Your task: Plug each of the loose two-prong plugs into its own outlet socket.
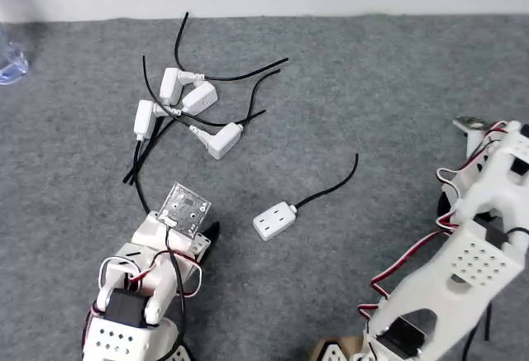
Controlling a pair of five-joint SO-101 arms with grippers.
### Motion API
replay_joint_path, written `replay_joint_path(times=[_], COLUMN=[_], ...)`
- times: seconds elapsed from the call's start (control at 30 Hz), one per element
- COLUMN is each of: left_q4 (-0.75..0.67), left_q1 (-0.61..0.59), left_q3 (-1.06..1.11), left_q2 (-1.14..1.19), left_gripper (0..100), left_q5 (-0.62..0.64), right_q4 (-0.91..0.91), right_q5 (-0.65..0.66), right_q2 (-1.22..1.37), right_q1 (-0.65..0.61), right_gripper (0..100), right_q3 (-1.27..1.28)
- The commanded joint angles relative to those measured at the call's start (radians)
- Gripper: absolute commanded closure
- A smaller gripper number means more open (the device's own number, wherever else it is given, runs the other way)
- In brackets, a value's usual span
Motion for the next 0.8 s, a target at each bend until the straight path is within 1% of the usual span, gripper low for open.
replay_joint_path(times=[0.0,0.1,0.2,0.33,0.43,0.67,0.77], left_q4=[0.002,0.002,0.002,0.002,0.002,0.002,0.002], left_q1=[0.006,0.006,0.006,0.006,0.006,0.006,0.008], left_q3=[-0.002,-0.002,-0.002,-0.002,-0.001,-0.001,-0.001], left_q2=[-0.012,-0.012,-0.012,-0.012,-0.012,-0.012,-0.012], left_gripper=[79,79,79,79,79,79,79], left_q5=[-0.014,-0.014,-0.014,-0.014,-0.015,-0.015,-0.015], right_q4=[0.03,0.007,-0.038,-0.051,-0.05,-0.001,0.065], right_q5=[0.046,0.068,0.092,0.141,0.15,0.146,0.123], right_q2=[-0.048,-0.07,-0.053,0.001,0.007,-0.127,-0.173], right_q1=[0.018,0.056,0.084,0.093,0.093,0.059,0.022], right_gripper=[75.7,77.6,86.5,92.0,98.4,98.9,98.9], right_q3=[-0.049,-0.046,-0.037,-0.017,-0.017,-0.017,-0.02])
